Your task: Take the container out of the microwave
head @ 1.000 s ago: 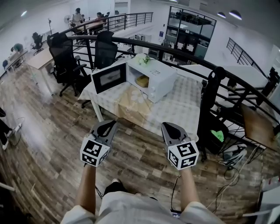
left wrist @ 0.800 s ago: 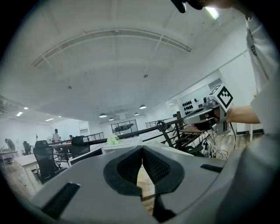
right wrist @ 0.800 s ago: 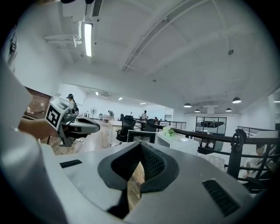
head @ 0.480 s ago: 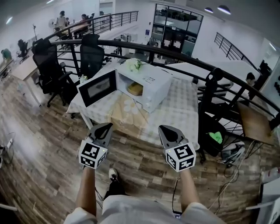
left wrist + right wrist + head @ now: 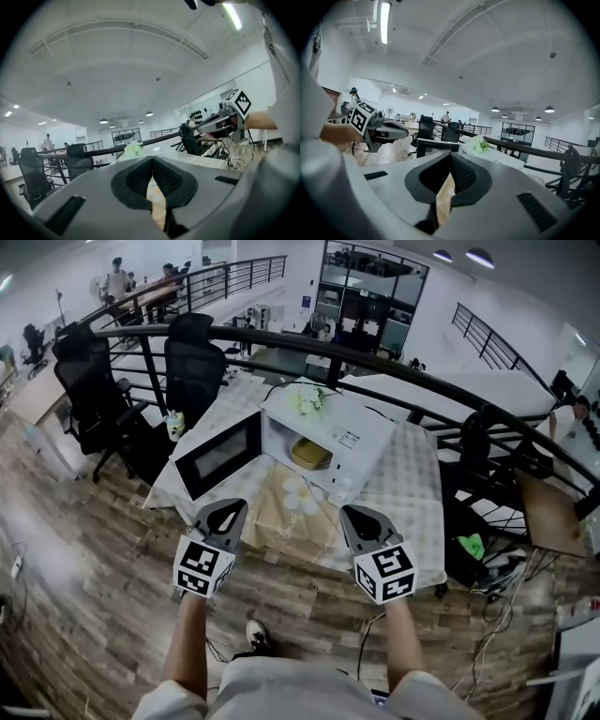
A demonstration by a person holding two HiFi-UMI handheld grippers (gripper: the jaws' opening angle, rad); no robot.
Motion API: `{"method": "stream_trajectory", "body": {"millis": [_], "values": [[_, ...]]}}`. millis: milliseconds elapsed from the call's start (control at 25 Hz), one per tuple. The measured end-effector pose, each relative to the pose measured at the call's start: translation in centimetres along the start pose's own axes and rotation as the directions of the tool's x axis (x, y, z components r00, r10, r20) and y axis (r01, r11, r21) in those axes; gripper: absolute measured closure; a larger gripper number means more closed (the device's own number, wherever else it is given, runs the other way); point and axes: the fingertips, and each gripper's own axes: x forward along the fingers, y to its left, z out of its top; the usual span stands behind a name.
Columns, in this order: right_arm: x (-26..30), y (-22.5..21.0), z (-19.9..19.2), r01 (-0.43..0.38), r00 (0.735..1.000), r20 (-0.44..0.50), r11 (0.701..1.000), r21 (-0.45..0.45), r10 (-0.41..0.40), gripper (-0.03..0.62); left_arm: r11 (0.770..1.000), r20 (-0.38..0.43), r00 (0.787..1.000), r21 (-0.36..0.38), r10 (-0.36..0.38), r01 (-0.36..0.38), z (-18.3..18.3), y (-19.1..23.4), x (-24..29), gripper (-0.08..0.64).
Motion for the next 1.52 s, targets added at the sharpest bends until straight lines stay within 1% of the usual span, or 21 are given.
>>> {"method": "stream_trajectory", "body": {"millis": [200, 400, 720, 920, 1160, 1240, 1520], "values": [[5.8, 0.3, 0.8, 0.045, 0.999, -0.029, 0.999, 0.002, -0.045, 0.577, 0.999, -0.006, 1.0, -0.014, -0.03, 0.03, -1.9, 5.0, 1.6, 0.543], [11.6, -0.2, 0.2, 0.09, 0.993, -0.076, 0.996, -0.008, -0.09, 0.575, 0.998, -0.012, 0.998, -0.019, -0.068, 0.068, -3.7, 8.9, 3.9, 0.543], [18.2, -1.3, -2.0, 0.096, 0.983, -0.157, 0.995, -0.01, -0.097, 0.574, 0.995, -0.027, 0.995, -0.048, -0.093, 0.091, -5.7, 12.7, 7.5, 0.543], [21.6, -2.5, -3.8, 0.08, 0.977, -0.196, 0.997, 0.0, -0.079, 0.558, 0.994, -0.052, 0.994, -0.066, -0.096, 0.092, -7.3, 14.2, 9.8, 0.543], [26.2, -3.9, -6.1, 0.032, 0.975, -0.222, 0.999, 0.024, -0.026, 0.531, 0.993, -0.095, 0.992, -0.086, -0.088, 0.08, -9.1, 15.3, 13.1, 0.543], [27.8, -4.7, -7.2, 0.025, 0.971, -0.238, 0.999, 0.025, -0.018, 0.528, 0.992, -0.119, 0.989, -0.098, -0.089, 0.078, -9.9, 15.5, 14.2, 0.543], [33.4, -6.5, -10.7, -0.006, 0.952, -0.304, 0.999, 0.046, 0.02, 0.514, 0.99, -0.159, 0.984, -0.129, -0.074, 0.054, -11.6, 16.9, 17.8, 0.543]]}}
